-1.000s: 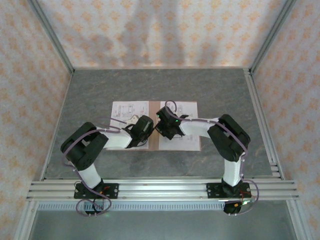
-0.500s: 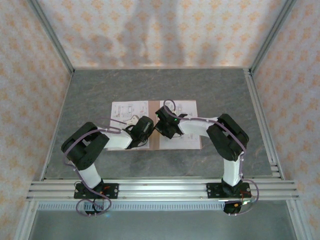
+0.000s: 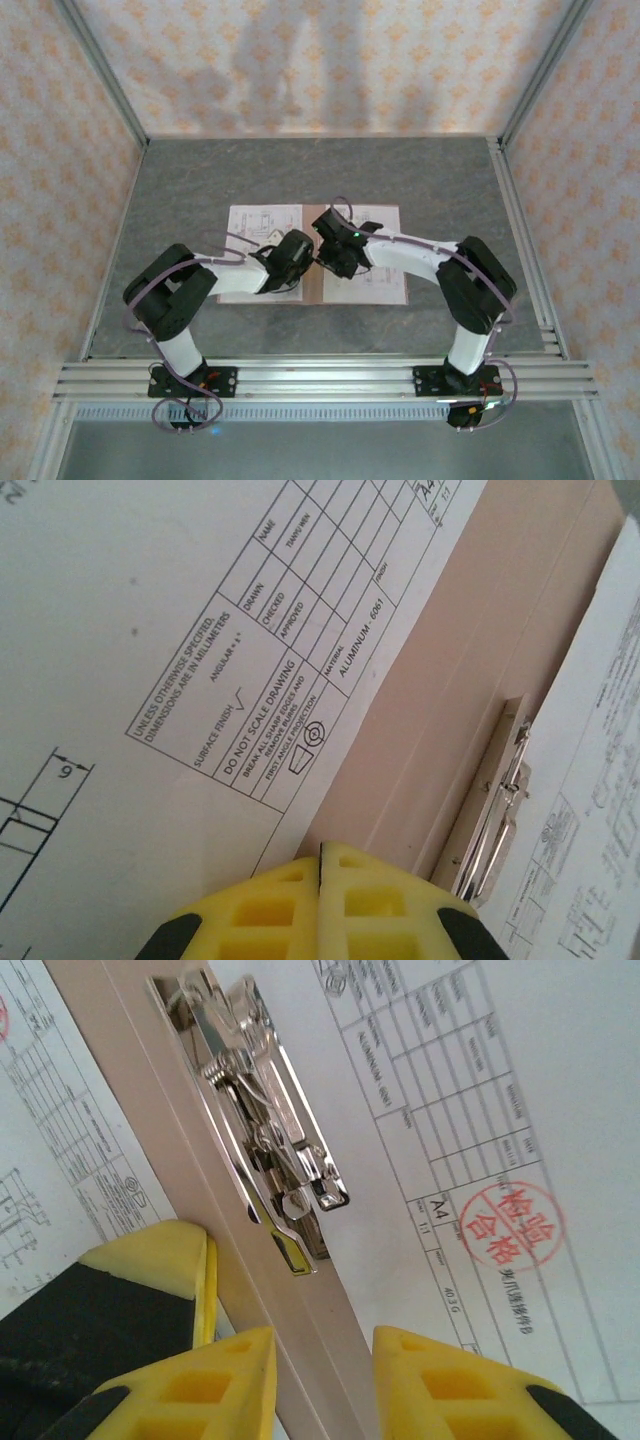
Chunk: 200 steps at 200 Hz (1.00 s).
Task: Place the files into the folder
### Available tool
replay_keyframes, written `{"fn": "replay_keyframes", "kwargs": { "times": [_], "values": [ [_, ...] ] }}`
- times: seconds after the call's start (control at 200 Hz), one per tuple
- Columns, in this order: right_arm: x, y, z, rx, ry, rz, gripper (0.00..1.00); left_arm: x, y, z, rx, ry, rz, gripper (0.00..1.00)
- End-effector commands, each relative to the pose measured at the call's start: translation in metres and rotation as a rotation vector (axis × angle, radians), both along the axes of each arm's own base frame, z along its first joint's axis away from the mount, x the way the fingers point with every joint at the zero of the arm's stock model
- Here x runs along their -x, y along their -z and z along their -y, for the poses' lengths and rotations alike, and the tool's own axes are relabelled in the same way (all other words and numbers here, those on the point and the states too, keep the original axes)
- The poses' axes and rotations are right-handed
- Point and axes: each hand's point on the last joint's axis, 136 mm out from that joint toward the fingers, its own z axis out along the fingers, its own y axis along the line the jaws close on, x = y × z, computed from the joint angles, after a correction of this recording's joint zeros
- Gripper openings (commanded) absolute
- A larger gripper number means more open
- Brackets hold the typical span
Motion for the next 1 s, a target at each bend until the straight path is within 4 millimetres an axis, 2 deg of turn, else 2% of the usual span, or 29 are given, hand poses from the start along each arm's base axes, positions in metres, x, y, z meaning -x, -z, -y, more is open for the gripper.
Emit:
{"fn": "replay_keyframes", "kwargs": {
  "times": [0.0,0.135,0.195,0.27,0.35,0.445,0.57,0.686,0.841,0.996],
  "values": [
    [-0.008,-0.027,0.005,-0.014,0.006,0.05,0.32,0.026,0.001,-0.012,-0.133,0.087,-0.11,0.0],
    [-0.014,-0.026,0.029,-0.014,0.057,0.065,0.32,0.013,-0.044,-0.007,-0.143,0.121,-0.043,0.0],
    [-0.019,-0.021,0.045,-0.005,0.078,0.071,0.31,0.01,-0.066,-0.008,-0.157,0.134,-0.006,0.05],
    [-0.023,-0.012,0.058,0.007,0.07,0.062,0.29,0.008,-0.085,-0.02,-0.193,0.146,0.009,0.15],
    [-0.026,-0.004,0.067,0.026,0.056,0.043,0.23,0.009,-0.096,-0.049,-0.256,0.136,-0.004,0.29],
    [-0.03,0.004,0.075,0.052,0.048,0.029,0.12,0.016,-0.089,-0.091,-0.263,0.095,-0.06,0.39],
    [-0.033,0.014,0.075,0.065,0.029,-0.006,0.1,0.035,-0.078,-0.149,-0.286,0.031,-0.141,0.44],
    [-0.035,0.02,0.068,0.056,0.016,-0.026,0.1,0.064,-0.071,-0.19,-0.332,-0.017,-0.216,0.52],
    [-0.038,0.026,0.06,0.052,0.01,-0.036,0.1,0.099,-0.043,-0.219,-0.318,-0.076,-0.293,0.55],
    [-0.037,0.03,0.056,0.052,0.016,-0.038,0.1,0.12,-0.014,-0.217,-0.245,-0.097,-0.331,0.57]
  ]
}}
